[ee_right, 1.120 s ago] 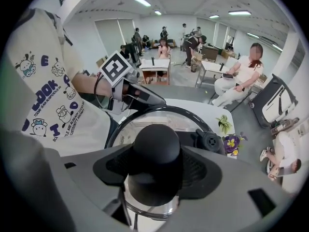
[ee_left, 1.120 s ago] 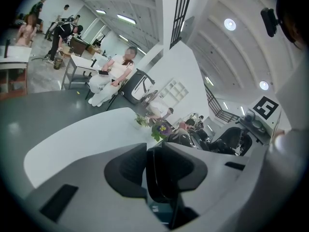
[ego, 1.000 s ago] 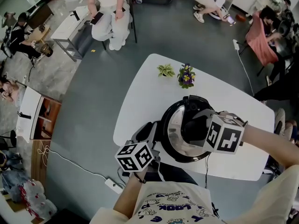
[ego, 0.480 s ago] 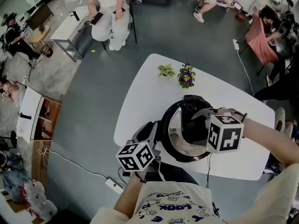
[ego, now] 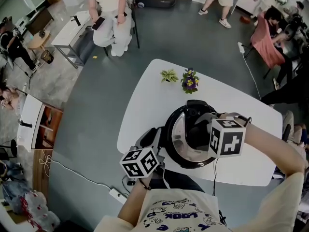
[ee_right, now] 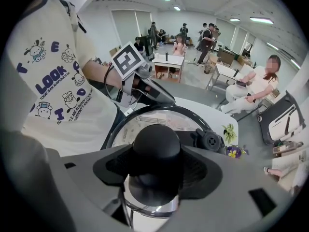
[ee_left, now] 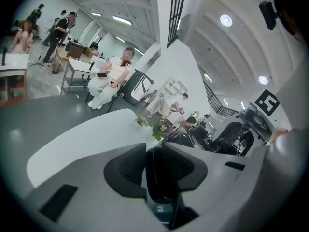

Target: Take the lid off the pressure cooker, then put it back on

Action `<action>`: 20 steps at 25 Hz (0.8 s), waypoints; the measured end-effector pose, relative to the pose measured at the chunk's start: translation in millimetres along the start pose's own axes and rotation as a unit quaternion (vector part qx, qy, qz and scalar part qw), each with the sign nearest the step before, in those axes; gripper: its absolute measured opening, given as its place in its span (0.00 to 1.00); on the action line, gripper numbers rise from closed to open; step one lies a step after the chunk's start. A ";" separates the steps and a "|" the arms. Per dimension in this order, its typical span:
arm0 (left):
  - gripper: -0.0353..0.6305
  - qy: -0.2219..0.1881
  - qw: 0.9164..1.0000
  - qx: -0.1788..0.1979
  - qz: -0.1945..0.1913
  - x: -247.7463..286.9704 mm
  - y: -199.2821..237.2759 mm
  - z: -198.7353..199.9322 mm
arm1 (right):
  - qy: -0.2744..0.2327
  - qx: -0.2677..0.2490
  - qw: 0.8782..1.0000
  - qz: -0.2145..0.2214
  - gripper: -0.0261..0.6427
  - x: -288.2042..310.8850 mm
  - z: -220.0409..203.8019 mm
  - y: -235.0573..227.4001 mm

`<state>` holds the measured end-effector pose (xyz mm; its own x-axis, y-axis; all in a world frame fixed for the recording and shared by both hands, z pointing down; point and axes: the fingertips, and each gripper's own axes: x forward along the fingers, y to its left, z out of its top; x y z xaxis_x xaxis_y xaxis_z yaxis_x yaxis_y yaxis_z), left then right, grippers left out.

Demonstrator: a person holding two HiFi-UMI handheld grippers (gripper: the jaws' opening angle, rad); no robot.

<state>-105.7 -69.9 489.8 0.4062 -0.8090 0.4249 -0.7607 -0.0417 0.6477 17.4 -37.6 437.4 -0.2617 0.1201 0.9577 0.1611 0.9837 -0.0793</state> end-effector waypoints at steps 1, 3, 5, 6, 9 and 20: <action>0.22 0.000 1.000 0.002 0.001 0.1 0.2 0.2 | -0.003 0.000 1.000 0.000 0.50 0.1 0.2 -0.3; 0.22 0.002 1.000 0.007 0.002 0.3 0.1 0.3 | -0.010 -0.001 1.000 0.001 0.50 0.0 0.1 -0.1; 0.22 0.001 1.000 0.015 0.006 0.4 0.3 0.9 | -0.019 -0.001 1.000 0.001 0.50 0.5 -0.7 0.7; 0.22 0.000 1.000 0.019 0.007 0.4 0.5 2.1 | -0.026 -0.001 1.000 0.000 0.50 0.8 -1.2 0.7; 0.23 -0.008 1.000 0.028 0.005 -0.6 -0.1 9.6 | -0.053 -0.003 0.999 0.000 0.50 0.5 -1.8 0.4; 0.24 -0.058 0.993 0.101 -0.003 -9.5 -21.5 59.4 | -0.248 0.081 0.964 -0.056 0.70 -45.9 7.5 -20.8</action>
<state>-123.2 -96.1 434.3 0.3581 -0.8702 0.3383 -0.8495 -0.1533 0.5049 18.9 -62.6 393.1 -0.6974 0.0218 0.7163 -0.0340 0.9974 -0.0635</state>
